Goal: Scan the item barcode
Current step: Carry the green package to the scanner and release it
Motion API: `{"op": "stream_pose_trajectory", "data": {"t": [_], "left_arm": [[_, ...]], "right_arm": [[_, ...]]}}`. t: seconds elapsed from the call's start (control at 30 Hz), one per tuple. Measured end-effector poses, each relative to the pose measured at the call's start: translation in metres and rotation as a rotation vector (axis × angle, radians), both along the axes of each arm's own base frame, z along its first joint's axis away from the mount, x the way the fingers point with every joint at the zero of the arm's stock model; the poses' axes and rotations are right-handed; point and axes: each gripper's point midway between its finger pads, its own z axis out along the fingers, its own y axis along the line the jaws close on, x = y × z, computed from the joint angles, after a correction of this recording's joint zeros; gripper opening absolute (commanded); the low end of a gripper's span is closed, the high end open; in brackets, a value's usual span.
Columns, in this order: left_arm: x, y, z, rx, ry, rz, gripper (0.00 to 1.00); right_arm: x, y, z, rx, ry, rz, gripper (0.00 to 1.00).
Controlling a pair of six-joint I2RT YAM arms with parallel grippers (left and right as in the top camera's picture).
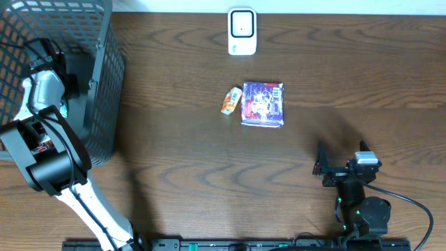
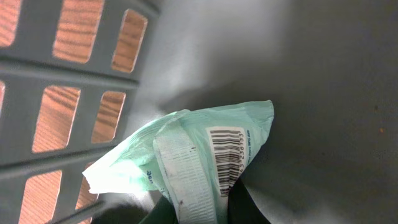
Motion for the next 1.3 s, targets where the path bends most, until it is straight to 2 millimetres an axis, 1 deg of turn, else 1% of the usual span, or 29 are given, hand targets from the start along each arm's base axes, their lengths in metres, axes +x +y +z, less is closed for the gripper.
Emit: {"op": "stream_pose_trajectory", "data": {"t": [0.07,0.13,0.2,0.23,0.3,0.33,0.37,0.4,0.43,0.47,0.53,0.6,0.67,0.73,0.77,0.83,0.87,0.9,0.97,1.1,1.13,1.2,1.3], "left_arm": [[0.0,-0.002,0.002,-0.024,-0.021,0.031,0.07],[0.001,-0.009,0.007,-0.082,-0.062,0.05,0.07],[0.007,-0.017,0.02,-0.138,-0.131,0.067,0.07],[0.012,-0.022,0.035,-0.17,-0.19,0.075,0.07],[0.023,-0.029,0.077,-0.21,-0.327,0.094,0.07],[0.026,-0.033,0.105,-0.224,-0.407,0.103,0.08],[0.029,-0.037,0.144,-0.235,-0.512,0.111,0.07],[0.028,-0.041,0.171,-0.243,-0.579,0.112,0.07],[0.023,-0.047,0.209,-0.254,-0.67,0.109,0.08],[0.017,-0.055,0.241,-0.266,-0.743,0.1,0.07],[0.001,-0.071,0.299,-0.289,-0.876,0.075,0.07],[-0.019,-0.092,0.352,-0.339,-0.998,0.039,0.07],[-0.04,-0.114,0.39,-0.42,-1.097,0.02,0.07],[-0.058,-0.14,0.42,-0.535,-1.173,0.006,0.07],[-0.065,-0.151,0.43,-0.589,-1.196,-0.002,0.08],[-0.073,-0.18,0.444,-0.693,-1.214,-0.04,0.08],[-0.074,-0.197,0.446,-0.741,-1.201,-0.069,0.07],[-0.074,-0.214,0.445,-0.785,-1.177,-0.096,0.07],[-0.071,-0.255,0.435,-0.872,-1.095,-0.165,0.08],[-0.063,-0.339,0.399,-0.984,-0.88,-0.327,0.07],[-0.061,-0.357,0.389,-0.997,-0.831,-0.359,0.07],[-0.057,-0.388,0.363,-1.005,-0.724,-0.397,0.07],[-0.051,-0.418,0.319,-0.971,-0.584,-0.396,0.08]], "right_arm": [[0.0,0.0,0.0,0.0,0.0,0.0,0.99],[0.0,0.0,0.0,0.0,0.0,0.0,0.99],[0.0,0.0,0.0,0.0,0.0,0.0,0.99],[0.0,0.0,0.0,0.0,0.0,0.0,0.99],[0.0,0.0,0.0,0.0,0.0,0.0,0.99],[0.0,0.0,0.0,0.0,0.0,0.0,0.99],[0.0,0.0,0.0,0.0,0.0,0.0,0.99],[0.0,0.0,0.0,0.0,0.0,0.0,0.99],[0.0,0.0,0.0,0.0,0.0,0.0,0.99],[0.0,0.0,0.0,0.0,0.0,0.0,0.99],[0.0,0.0,0.0,0.0,0.0,0.0,0.99],[0.0,0.0,0.0,0.0,0.0,0.0,0.99],[0.0,0.0,0.0,0.0,0.0,0.0,0.99],[0.0,0.0,0.0,0.0,0.0,0.0,0.99],[0.0,0.0,0.0,0.0,0.0,0.0,0.99],[0.0,0.0,0.0,0.0,0.0,0.0,0.99],[0.0,0.0,0.0,0.0,0.0,0.0,0.99],[0.0,0.0,0.0,0.0,0.0,0.0,0.99],[0.0,0.0,0.0,0.0,0.0,0.0,0.99],[0.0,0.0,0.0,0.0,0.0,0.0,0.99],[0.0,0.0,0.0,0.0,0.0,0.0,0.99],[0.0,0.0,0.0,0.0,0.0,0.0,0.99],[0.0,0.0,0.0,0.0,0.0,0.0,0.99]]}}
